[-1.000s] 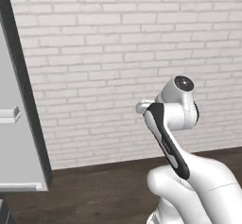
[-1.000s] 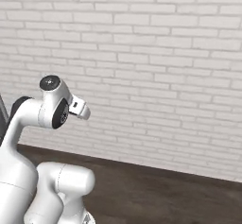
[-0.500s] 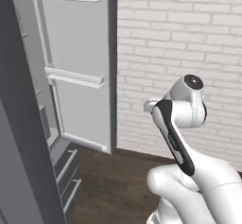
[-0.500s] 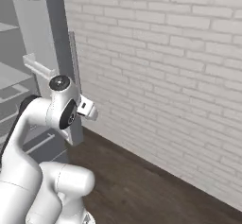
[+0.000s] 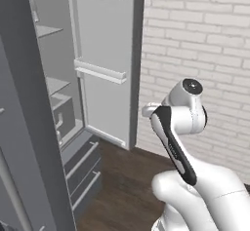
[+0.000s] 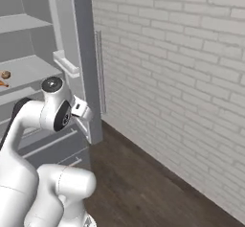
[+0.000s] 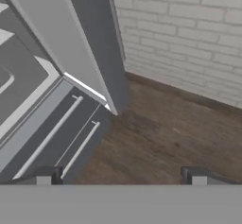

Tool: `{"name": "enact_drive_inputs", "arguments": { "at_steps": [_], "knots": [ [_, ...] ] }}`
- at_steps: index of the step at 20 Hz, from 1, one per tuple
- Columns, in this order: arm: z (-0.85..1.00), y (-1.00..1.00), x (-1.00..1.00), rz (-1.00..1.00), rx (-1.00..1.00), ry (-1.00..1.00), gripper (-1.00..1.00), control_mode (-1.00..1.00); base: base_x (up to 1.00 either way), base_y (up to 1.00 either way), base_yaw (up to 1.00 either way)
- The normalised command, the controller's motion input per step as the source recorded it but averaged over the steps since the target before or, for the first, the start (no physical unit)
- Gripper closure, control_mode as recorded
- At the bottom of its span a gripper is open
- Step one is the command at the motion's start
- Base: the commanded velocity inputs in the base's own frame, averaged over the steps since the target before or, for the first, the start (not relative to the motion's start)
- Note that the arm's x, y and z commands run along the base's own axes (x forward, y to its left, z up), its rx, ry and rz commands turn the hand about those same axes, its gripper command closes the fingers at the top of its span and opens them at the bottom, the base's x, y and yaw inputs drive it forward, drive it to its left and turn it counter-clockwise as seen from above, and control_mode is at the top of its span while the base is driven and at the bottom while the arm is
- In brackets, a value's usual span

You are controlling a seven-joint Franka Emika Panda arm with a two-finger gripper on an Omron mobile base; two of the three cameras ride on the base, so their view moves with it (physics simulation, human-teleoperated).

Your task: Place one mushroom and one chicken drumstick in each tupperware on the nearby counter, to pack two identical lunches.

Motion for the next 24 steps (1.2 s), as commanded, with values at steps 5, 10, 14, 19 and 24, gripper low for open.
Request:
{"name": "enact_drive_inputs", "arguments": {
  "at_steps": [5, 10, 14, 19, 24],
  "knots": [
    [0.0, 0.0, 0.0, 0.0, 0.0, 0.0, -1.0, 1.0, 0.78, -0.78, 0.33],
    [0.0, 0.0, 0.0, 0.0, 0.0, 0.0, -1.0, 1.0, -0.08, -0.05, 0.79],
    [0.0, 0.0, 0.0, 0.0, 0.0, 0.0, -1.0, 1.0, -0.49, 0.03, 0.81],
    [0.0, 0.0, 0.0, 0.0, 0.0, 0.0, -1.0, 1.0, 0.05, -0.09, 0.37],
    [0.0, 0.0, 0.0, 0.0, 0.0, 0.0, -1.0, 1.0, 0.44, -0.2, 0.1]
  ]
}}
